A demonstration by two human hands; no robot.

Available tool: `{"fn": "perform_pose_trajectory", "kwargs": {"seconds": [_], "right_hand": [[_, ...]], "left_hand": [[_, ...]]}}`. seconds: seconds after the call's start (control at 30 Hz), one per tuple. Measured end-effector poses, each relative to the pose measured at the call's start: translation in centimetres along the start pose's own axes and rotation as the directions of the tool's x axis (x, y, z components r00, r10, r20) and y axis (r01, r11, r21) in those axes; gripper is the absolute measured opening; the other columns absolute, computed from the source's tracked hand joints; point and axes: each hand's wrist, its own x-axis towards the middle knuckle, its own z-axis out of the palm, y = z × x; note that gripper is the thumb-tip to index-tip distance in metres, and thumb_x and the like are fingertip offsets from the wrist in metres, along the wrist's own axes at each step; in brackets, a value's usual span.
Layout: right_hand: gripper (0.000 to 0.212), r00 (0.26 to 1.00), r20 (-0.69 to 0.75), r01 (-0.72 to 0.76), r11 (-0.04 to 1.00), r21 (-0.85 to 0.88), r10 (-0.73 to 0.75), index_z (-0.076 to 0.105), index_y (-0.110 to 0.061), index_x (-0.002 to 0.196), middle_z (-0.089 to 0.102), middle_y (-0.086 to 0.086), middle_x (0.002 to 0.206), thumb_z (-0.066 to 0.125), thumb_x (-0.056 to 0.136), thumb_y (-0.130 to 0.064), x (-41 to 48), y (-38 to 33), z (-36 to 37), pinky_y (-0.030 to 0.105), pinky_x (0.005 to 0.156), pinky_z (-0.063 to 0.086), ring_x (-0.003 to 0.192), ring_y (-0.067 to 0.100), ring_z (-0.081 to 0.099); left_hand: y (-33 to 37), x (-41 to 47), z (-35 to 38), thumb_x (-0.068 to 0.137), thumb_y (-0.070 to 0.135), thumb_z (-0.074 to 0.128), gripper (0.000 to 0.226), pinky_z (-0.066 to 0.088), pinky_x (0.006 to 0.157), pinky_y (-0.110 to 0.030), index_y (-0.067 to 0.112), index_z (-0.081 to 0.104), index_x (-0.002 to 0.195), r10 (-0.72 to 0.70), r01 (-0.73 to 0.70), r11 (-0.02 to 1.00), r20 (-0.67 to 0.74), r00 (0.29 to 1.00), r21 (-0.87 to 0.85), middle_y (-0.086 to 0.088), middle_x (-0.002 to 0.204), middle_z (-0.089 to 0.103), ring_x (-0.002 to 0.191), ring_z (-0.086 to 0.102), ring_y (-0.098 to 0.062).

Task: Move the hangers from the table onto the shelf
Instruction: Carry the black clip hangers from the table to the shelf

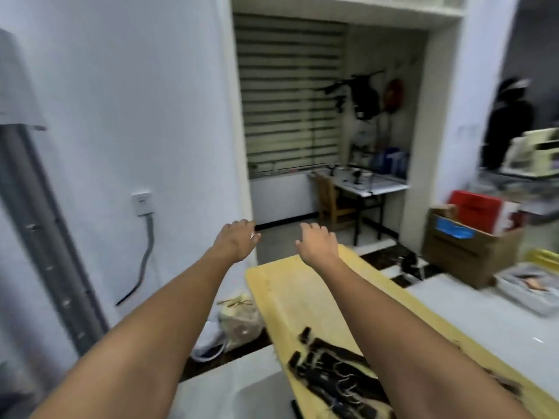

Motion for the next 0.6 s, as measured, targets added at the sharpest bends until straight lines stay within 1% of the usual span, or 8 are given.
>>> {"fn": "perform_pose_trajectory", "kwargs": {"seconds": [0.1, 0.17, 0.23, 0.3, 0.4, 0.6], "right_hand": [[0.047, 0.980, -0.016, -0.197, 0.980, -0.030, 0.197, 0.036, -0.014, 0.142, 0.042, 0.011, 0.142, 0.041, 0.100, -0.032, -0.3, 8.9, -1.5, 0.043, 0.106, 0.031, 0.132, 0.031, 0.038], [0.045, 0.946, -0.023, -0.324, 0.945, -0.048, 0.323, 0.037, -0.013, 0.141, 0.042, 0.012, 0.142, 0.040, 0.100, -0.031, -1.5, 14.5, -2.1, 0.043, 0.106, 0.031, 0.131, 0.032, 0.038], [0.045, 0.908, -0.019, -0.420, 0.906, -0.049, 0.420, 0.038, -0.013, 0.141, 0.043, 0.013, 0.142, 0.042, 0.099, -0.032, -2.8, 18.6, -2.1, 0.044, 0.105, 0.032, 0.130, 0.032, 0.039], [0.046, 0.872, -0.021, -0.490, 0.869, -0.072, 0.490, 0.040, -0.014, 0.140, 0.044, 0.012, 0.140, 0.043, 0.099, -0.035, -4.5, 22.0, -2.0, 0.042, 0.103, 0.034, 0.129, 0.032, 0.041], [0.043, 0.824, -0.041, -0.566, 0.818, -0.104, 0.565, 0.041, -0.013, 0.138, 0.045, 0.013, 0.138, 0.041, 0.098, -0.030, -6.8, 26.2, -1.3, 0.040, 0.101, 0.035, 0.127, 0.032, 0.041], [0.044, 0.692, -0.005, -0.718, 0.686, -0.117, 0.722, 0.041, -0.014, 0.139, 0.045, 0.012, 0.135, 0.041, 0.098, -0.028, -12.3, 30.7, 1.9, 0.041, 0.101, 0.034, 0.125, 0.033, 0.041]], "left_hand": [[8.7, 4.8, 1.6, 0.101, 0.032, 0.033, 0.044, 0.036, 0.102, -0.038, 0.012, 0.039, 0.140, 0.176, -0.178, 0.982, -0.027, 0.984, -0.061, -0.012, 0.138, 0.048, 0.125, 0.046, -0.031], [14.7, 6.6, 3.3, 0.101, 0.032, 0.034, 0.044, 0.037, 0.103, -0.039, 0.013, 0.039, 0.140, 0.310, -0.312, 0.947, -0.036, 0.950, -0.081, -0.011, 0.139, 0.048, 0.126, 0.046, -0.030], [19.3, 7.3, 4.9, 0.101, 0.032, 0.034, 0.044, 0.035, 0.105, -0.039, 0.015, 0.036, 0.142, 0.396, -0.395, 0.913, -0.011, 0.918, -0.097, -0.008, 0.142, 0.046, 0.128, 0.046, -0.028], [23.1, 7.9, 6.6, 0.101, 0.032, 0.034, 0.045, 0.035, 0.104, -0.039, 0.016, 0.035, 0.143, 0.463, -0.460, 0.882, 0.008, 0.886, -0.099, -0.007, 0.142, 0.046, 0.128, 0.046, -0.027], [27.2, 8.4, 8.6, 0.101, 0.032, 0.036, 0.045, 0.035, 0.106, -0.037, 0.015, 0.036, 0.143, 0.521, -0.513, 0.846, 0.014, 0.854, -0.146, -0.007, 0.143, 0.045, 0.130, 0.044, -0.026], [33.2, 8.0, 12.8, 0.101, 0.032, 0.036, 0.044, 0.037, 0.101, -0.038, 0.015, 0.037, 0.142, 0.659, -0.642, 0.748, 0.076, 0.748, -0.165, -0.009, 0.142, 0.046, 0.125, 0.047, -0.029]]}}
